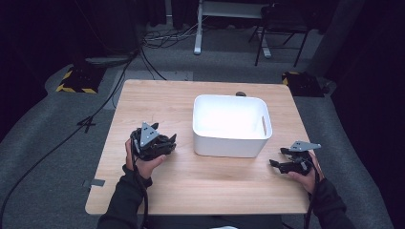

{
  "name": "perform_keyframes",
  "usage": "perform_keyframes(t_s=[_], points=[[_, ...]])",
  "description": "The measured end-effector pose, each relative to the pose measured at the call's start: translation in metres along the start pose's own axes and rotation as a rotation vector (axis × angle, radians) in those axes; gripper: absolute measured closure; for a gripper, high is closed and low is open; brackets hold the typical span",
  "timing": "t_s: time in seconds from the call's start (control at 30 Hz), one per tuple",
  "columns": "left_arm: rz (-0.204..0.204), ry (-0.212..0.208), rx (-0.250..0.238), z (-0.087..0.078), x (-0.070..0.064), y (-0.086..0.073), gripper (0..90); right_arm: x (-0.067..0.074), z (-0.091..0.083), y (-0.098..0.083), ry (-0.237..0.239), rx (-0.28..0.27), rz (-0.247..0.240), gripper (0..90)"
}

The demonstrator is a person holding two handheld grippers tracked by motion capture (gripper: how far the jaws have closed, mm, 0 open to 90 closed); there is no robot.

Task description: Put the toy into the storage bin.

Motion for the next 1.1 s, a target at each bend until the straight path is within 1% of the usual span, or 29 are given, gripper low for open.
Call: perform_keyframes(t_s=[0.03, 0.07, 0.1, 0.13, 0.23, 0.27, 0.3, 0.37, 0.4, 0.43, 0.57, 0.6, 0.63, 0.67, 0.77, 0.8, 0.83, 0.87, 0.9, 0.93, 0.97, 1.0, 1.03, 1.07, 1.1], points=[[-0.003, 0.0, 0.002, 0.0, 0.0, 0.001, 24.3, 0.0, 0.0, 0.0, 0.0, 0.001, -0.005, 21.7], [0.008, 0.006, -0.002, 0.001, 0.0, 0.002, 24.2, 0.0, 0.0, 0.0, 0.0, 0.0, 0.0, 21.7], [-0.001, 0.0, 0.003, 0.001, 0.0, 0.003, 24.3, 0.0, 0.0, 0.0, 0.001, 0.0, -0.001, 21.7], [-0.001, -0.009, 0.004, 0.002, 0.0, 0.004, 24.2, 0.0, 0.0, 0.0, 0.0, -0.001, -0.002, 21.6], [-0.004, -0.002, -0.002, 0.002, 0.002, 0.008, 24.3, 0.0, 0.0, 0.0, 0.001, 0.0, -0.002, 21.7], [-0.013, -0.01, 0.006, 0.002, 0.003, 0.009, 24.3, 0.0, 0.0, 0.0, 0.001, 0.0, -0.002, 21.7], [-0.019, -0.01, -0.004, 0.002, 0.005, 0.012, 24.2, 0.0, 0.0, 0.0, 0.001, -0.001, -0.001, 21.6], [-0.021, -0.015, 0.001, 0.001, 0.006, 0.014, 24.2, 0.0, 0.0, 0.0, 0.001, 0.001, -0.005, 21.6], [-0.019, -0.009, -0.003, 0.001, 0.007, 0.016, 24.3, -0.001, 0.0, 0.0, 0.002, 0.002, -0.008, 21.6], [-0.021, -0.016, -0.003, 0.0, 0.007, 0.018, 24.3, 0.0, 0.0, 0.0, 0.002, 0.0, -0.005, 21.6], [-0.024, -0.021, -0.012, -0.002, 0.008, 0.028, 24.3, 0.0, 0.0, 0.0, 0.002, -0.001, -0.006, 21.6], [-0.016, -0.014, -0.021, -0.002, 0.009, 0.031, 24.3, -0.001, 0.0, 0.0, 0.003, 0.001, -0.01, 21.6], [-0.014, -0.022, -0.015, -0.003, 0.009, 0.034, 24.3, -0.001, 0.0, 0.0, 0.001, 0.0, -0.007, 21.7], [-0.011, -0.017, -0.016, -0.003, 0.009, 0.037, 24.3, -0.001, 0.0, 0.0, 0.001, 0.0, -0.007, 21.7], [-0.017, -0.028, -0.031, -0.005, 0.009, 0.046, 24.3, -0.001, 0.0, 0.0, 0.003, 0.001, -0.01, 21.7], [-0.012, -0.024, -0.037, -0.006, 0.009, 0.049, 24.3, -0.001, 0.0, 0.0, 0.003, 0.0, -0.01, 21.6], [-0.01, -0.032, -0.039, -0.006, 0.008, 0.053, 24.3, -0.001, 0.0, 0.0, 0.003, 0.001, -0.01, 21.6], [-0.012, -0.032, -0.047, -0.007, 0.008, 0.055, 24.3, -0.001, 0.0, 0.0, 0.003, 0.0, -0.011, 21.6], [-0.018, -0.047, -0.048, -0.007, 0.008, 0.058, 24.3, -0.001, 0.0, 0.0, 0.004, 0.0, -0.01, 21.6], [-0.017, -0.05, -0.049, -0.007, 0.007, 0.061, 24.3, -0.001, 0.0, 0.0, 0.004, 0.0, -0.01, 21.6], [-0.01, -0.047, -0.044, -0.008, 0.007, 0.065, 24.2, -0.001, 0.0, 0.0, 0.004, 0.0, -0.01, 21.6], [-0.006, -0.041, -0.051, -0.008, 0.007, 0.067, 24.3, -0.001, 0.0, 0.0, 0.004, 0.001, -0.01, 21.6], [-0.006, -0.047, -0.058, -0.007, 0.006, 0.07, 24.3, -0.001, 0.0, 0.0, 0.004, 0.001, -0.01, 21.6], [0.003, -0.053, -0.053, -0.008, 0.005, 0.076, 24.3, -0.001, 0.0, 0.0, 0.004, 0.0, -0.01, 21.6], [0.003, -0.053, -0.053, -0.008, 0.005, 0.076, 24.3, -0.001, 0.0, 0.0, 0.004, 0.0, -0.01, 21.6]])
Point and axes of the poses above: each handheld gripper's, and its own axes: z roughly forward along the jaws, y roughly out of its top, x roughly to its left, the point moved 3 cm from there along z, roughly forward along the jaws, and after that the axes turned 10 degrees about -z, right-handed, at the moved point
